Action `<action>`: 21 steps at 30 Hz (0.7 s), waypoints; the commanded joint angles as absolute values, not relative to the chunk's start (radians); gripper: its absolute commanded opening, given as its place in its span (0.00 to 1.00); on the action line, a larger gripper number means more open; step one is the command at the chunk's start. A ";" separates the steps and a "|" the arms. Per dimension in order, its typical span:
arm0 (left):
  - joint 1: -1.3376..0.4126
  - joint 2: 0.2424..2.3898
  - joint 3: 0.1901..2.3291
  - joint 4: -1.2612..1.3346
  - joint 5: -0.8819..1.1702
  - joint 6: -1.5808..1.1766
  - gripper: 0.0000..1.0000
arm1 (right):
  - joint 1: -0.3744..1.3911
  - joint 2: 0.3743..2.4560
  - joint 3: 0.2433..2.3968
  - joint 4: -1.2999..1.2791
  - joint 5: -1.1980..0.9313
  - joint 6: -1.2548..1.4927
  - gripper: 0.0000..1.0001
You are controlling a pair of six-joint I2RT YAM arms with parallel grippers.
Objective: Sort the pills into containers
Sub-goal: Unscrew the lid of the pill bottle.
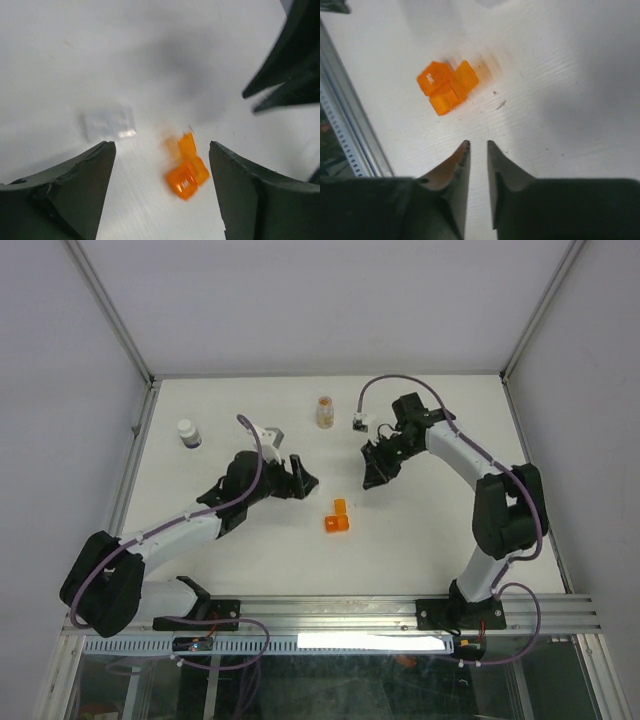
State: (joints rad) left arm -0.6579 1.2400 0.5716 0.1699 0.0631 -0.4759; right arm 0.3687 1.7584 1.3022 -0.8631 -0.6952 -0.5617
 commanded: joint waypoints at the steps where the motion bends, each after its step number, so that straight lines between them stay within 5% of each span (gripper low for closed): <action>1: -0.471 1.332 0.778 0.302 0.152 -0.334 0.86 | 0.300 1.598 1.460 -0.877 -0.908 -0.583 0.48; 3: -0.420 1.435 0.913 0.287 0.176 -0.313 0.99 | 0.272 1.551 1.453 -0.770 -1.018 -0.497 0.74; 5: -0.387 1.558 1.078 0.207 0.186 -0.294 0.99 | 0.268 1.496 1.352 -0.578 -1.139 -0.389 0.86; 9: -0.372 1.771 1.371 -0.011 0.154 -0.246 0.99 | 0.261 1.426 1.177 -0.312 -1.203 -0.266 0.88; 21: -0.434 2.108 1.771 -0.220 0.034 -0.108 0.96 | 0.143 1.460 1.221 -0.501 -1.175 -0.365 0.86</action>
State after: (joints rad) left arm -0.3878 2.0533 1.6318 -0.1532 0.0776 -0.2066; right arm 0.1452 1.4528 1.1797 -0.4850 -1.1454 -0.3534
